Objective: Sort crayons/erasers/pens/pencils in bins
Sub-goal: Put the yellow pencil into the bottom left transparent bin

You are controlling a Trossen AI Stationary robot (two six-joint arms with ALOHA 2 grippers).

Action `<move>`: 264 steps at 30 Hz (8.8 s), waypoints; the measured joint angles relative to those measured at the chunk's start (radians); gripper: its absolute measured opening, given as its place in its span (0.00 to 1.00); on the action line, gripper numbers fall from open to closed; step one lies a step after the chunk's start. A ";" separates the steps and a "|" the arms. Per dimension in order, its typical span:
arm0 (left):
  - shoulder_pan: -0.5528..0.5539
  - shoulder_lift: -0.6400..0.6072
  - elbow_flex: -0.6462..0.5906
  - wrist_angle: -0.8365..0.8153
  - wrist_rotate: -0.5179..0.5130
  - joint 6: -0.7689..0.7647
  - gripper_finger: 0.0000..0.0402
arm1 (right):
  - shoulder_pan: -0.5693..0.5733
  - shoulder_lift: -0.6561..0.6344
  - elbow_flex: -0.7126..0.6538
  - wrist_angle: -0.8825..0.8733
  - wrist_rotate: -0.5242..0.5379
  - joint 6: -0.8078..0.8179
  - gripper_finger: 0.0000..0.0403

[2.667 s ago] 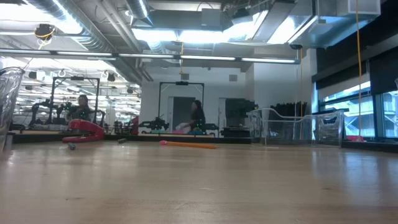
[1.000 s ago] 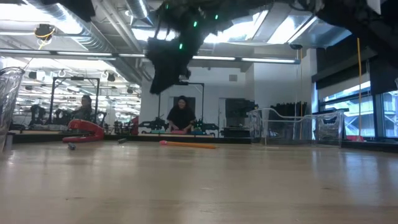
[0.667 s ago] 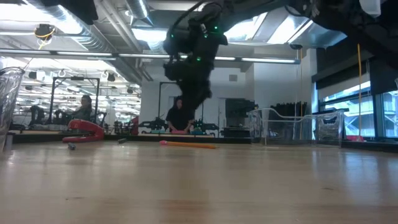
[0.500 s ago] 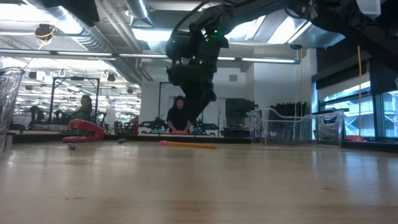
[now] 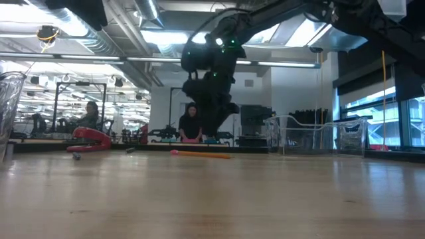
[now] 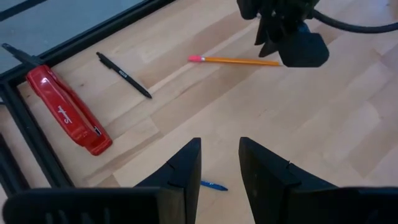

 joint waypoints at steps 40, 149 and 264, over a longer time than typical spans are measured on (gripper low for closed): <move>0.001 0.000 0.000 0.004 -0.001 -0.001 0.25 | 0.022 -0.003 -0.218 0.202 0.004 0.017 0.28; 0.001 0.002 0.000 0.003 -0.034 0.272 0.25 | 0.047 0.100 -0.088 0.350 0.054 -0.037 0.30; 0.000 0.002 0.000 0.014 0.090 0.546 0.25 | -0.046 0.097 0.230 0.015 -0.022 -0.139 0.19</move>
